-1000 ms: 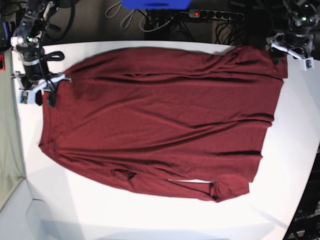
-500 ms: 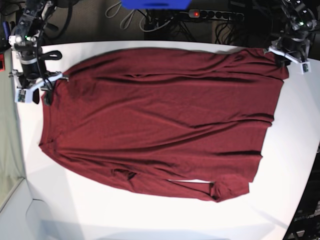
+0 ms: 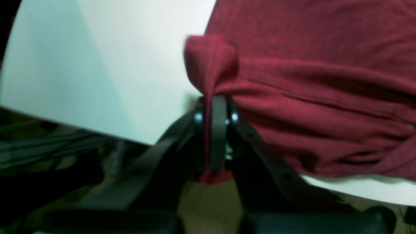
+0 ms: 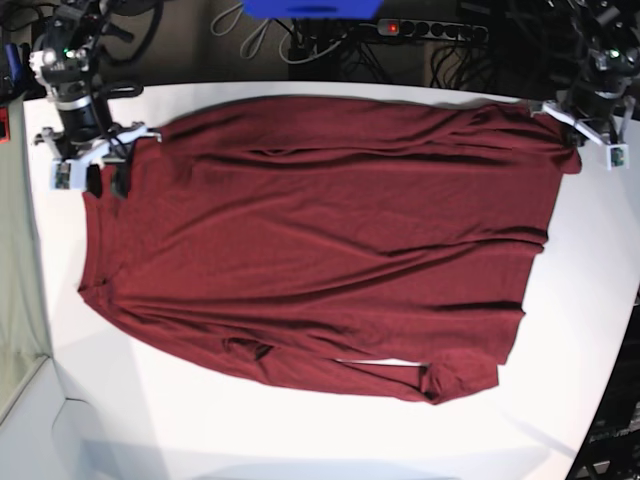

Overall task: Layout the t-shirt on the table in an organized manner, then fold the t-shirt properly
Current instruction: 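Pull the grasped corners apart with both grippers to stretch the shirt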

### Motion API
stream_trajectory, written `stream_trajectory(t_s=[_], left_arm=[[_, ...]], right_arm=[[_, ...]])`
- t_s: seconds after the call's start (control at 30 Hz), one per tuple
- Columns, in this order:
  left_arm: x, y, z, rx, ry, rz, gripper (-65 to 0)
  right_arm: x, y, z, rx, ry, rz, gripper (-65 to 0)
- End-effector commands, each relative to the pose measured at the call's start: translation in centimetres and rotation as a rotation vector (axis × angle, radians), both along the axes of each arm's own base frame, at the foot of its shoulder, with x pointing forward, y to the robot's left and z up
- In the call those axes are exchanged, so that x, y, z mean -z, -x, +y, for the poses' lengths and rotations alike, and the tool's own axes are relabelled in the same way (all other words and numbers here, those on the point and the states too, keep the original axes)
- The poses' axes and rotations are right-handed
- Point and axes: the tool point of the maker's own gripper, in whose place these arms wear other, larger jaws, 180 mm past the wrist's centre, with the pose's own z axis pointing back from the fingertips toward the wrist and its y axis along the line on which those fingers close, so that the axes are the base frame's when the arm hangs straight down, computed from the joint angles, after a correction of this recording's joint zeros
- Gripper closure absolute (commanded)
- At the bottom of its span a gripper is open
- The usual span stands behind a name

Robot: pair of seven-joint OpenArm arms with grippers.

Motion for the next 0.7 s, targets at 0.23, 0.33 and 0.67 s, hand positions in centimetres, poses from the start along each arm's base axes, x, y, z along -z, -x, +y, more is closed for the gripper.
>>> stream_trajectory(t_s=[0.23,0.33,0.67], left_arm=[[-5.7,-2.6,0.6,0.015,-0.108,-0.064,-0.2],[-5.9,-3.0,0.6,0.011,-0.104,-0.061,-0.2],[-5.5,-2.9,0.5,0.01,-0.095,-0.055,-0.2]], right_arm=[[2.4,2.1,0.9,0.002,-0.035,0.147,-31.5],[3.3,2.8,2.6,-0.031,-0.061,0.187,-35.2],[4.7,3.8,9.5,-0.178,-0.159,0.233,-35.7]])
